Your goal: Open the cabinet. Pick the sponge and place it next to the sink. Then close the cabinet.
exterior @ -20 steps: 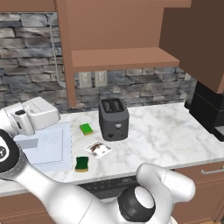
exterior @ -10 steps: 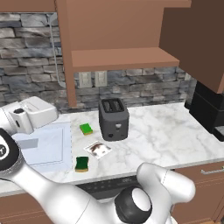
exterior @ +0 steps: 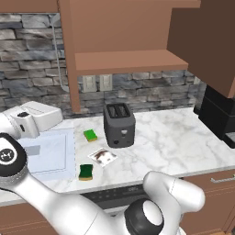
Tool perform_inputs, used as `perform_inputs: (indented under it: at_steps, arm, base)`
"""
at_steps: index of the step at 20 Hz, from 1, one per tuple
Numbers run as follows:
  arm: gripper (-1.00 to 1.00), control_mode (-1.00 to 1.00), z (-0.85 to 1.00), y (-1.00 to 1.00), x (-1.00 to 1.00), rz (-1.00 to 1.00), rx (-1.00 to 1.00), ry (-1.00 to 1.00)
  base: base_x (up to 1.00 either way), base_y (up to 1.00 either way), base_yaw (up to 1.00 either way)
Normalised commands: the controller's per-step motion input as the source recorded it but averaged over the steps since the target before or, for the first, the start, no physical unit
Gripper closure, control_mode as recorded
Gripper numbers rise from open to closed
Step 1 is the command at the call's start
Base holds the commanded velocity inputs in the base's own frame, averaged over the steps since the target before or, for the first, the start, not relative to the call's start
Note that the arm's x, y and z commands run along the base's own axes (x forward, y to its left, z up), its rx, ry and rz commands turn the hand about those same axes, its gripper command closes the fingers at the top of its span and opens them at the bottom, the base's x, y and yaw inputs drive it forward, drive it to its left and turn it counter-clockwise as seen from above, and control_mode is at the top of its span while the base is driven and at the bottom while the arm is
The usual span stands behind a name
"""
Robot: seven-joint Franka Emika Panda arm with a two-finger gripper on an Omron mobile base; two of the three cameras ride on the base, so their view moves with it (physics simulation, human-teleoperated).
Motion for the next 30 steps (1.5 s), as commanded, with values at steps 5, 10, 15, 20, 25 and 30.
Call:
perform_inputs:
  at_steps: [5, 10, 15, 20, 25, 30]
  arm:
    - [-1.00, -1.00, -0.11, 0.00, 0.20, 0.03, -0.02, 0.00]
    - [-1.00, -1.00, -0.06, 0.00, 0.21, 0.00, -0.03, 0.00]
    - [-1.00, -1.00, -0.01, 0.00, 0.26, -0.01, -0.04, 0.00]
    - [-1.00, -1.00, 0.00, 0.00, 0.27, -0.04, -0.03, 0.00]
    - [-1.00, -1.00, 0.00, 0.00, 0.20, -0.04, -0.03, 0.00]
    - [-1.00, -1.00, 0.00, 0.00, 0.04, -0.04, -0.01, 0.00]
  base:
    - [0.00, 0.00, 0.00]
    - [0.00, 0.00, 0.00]
    - [0.00, 0.00, 0.00]
    - [0.00, 0.00, 0.00]
    - [0.00, 0.00, 0.00]
    - [0.00, 0.00, 0.00]
